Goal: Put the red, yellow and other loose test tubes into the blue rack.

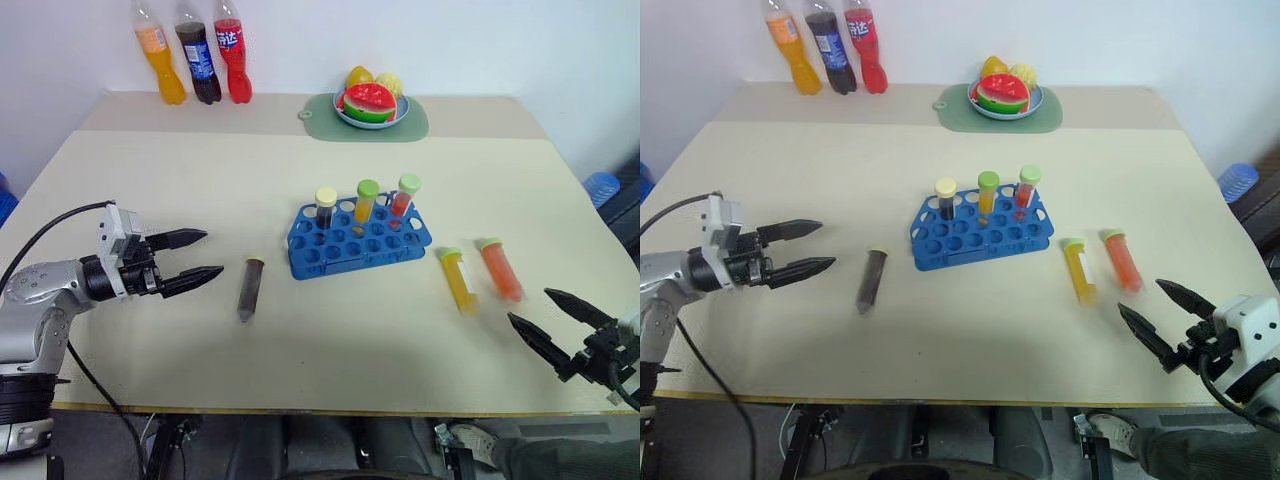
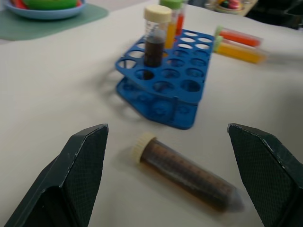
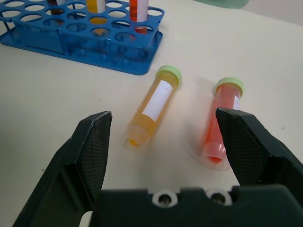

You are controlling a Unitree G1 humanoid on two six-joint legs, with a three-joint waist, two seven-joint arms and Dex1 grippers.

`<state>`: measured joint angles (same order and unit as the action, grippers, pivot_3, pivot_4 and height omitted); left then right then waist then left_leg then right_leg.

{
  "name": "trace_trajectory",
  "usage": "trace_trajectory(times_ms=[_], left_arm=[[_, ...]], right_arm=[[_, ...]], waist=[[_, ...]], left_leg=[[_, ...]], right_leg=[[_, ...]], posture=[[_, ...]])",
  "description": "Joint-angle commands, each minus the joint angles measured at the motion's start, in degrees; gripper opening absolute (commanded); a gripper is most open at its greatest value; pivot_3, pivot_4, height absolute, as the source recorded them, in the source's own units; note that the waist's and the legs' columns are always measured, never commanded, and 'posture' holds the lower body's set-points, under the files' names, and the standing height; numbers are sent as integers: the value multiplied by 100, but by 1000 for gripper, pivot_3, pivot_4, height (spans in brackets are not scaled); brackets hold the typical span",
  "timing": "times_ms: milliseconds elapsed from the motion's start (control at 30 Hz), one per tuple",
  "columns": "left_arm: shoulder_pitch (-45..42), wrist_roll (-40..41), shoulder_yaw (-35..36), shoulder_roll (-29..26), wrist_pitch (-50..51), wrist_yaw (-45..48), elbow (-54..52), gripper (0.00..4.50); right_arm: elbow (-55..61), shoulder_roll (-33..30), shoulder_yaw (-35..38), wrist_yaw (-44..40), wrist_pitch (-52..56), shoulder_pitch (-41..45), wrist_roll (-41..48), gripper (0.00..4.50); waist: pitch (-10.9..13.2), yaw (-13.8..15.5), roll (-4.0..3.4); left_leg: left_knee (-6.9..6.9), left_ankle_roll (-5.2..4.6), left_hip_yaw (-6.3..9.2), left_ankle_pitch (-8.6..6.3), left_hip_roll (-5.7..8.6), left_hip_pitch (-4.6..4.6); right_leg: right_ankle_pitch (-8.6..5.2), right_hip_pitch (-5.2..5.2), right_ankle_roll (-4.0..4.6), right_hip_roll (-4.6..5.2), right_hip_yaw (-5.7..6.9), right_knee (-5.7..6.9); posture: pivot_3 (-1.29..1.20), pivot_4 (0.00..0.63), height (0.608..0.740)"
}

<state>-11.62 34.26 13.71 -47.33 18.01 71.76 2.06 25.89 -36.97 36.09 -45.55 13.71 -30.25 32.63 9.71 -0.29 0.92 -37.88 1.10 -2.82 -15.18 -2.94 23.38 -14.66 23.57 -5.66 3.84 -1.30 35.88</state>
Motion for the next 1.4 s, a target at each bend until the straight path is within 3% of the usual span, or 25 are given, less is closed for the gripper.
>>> trace_trajectory(times_ms=[33, 433, 700, 900, 1033, 1200, 1400], left_arm=[[-64, -88, -71, -110, -40, 116, -146, 4156], [-538, 91, -275, 245, 45, 255, -336, 4156], [-830, -72, -723, 517, -220, 385, -607, 4156], [-885, -115, -870, 610, -300, 456, -613, 4156], [-763, -61, -898, 605, -238, 479, -802, 4156], [-507, 60, -827, 536, -84, 388, -1126, 4156], [-63, 217, -647, 434, 131, 163, -1643, 4156]], right_arm=[[203, 50, 180, 43, -8, -16, 84, 3865], [22, -82, 98, 148, -32, 376, -89, 3865], [-498, -1171, -344, 1000, 1861, 1995, -138, 3865], [-1410, -2177, -1289, 1196, 4565, 3862, 328, 3865], [-2484, -2418, -2301, 1043, 5469, 5284, 114, 3865], [-3870, -2311, -3322, 687, 5752, 6560, -313, 3865], [-5131, -2042, -4275, 235, 5236, 7156, -1032, 3865]], waist=[[0, -17, 0], [1, -32, 1], [1, -44, 0], [4, -39, 0], [5, -53, 0], [6, -42, -2], [6, -43, -2]], left_leg=[[0, -2, -1, -1, 3, 2], [0, -3, -11, -1, 7, 1], [-2, -4, -13, 0, 9, -2], [-3, -5, -7, 0, 10, 5], [-3, -6, -10, 1, 10, 9], [-2, -6, -16, 0, 10, 25], [-13, -7, -16, 1, 11, 89]], right_leg=[[0, 0, 0, 0, 0, -1], [0, -1, 0, -9, 0, 0], [1, -1, 1, -15, -3, 4], [1, 4, 1, -21, -5, 6], [1, 12, 1, -19, -8, 9], [1, 35, 1, -21, -13, 14], [6, 93, -7, -25, -13, 23]], posture=[[0, 150, 740], [0, 150, 740], [0, 150, 740], [0, 150, 740], [0, 150, 740], [0, 150, 740], [0, 150, 740]])
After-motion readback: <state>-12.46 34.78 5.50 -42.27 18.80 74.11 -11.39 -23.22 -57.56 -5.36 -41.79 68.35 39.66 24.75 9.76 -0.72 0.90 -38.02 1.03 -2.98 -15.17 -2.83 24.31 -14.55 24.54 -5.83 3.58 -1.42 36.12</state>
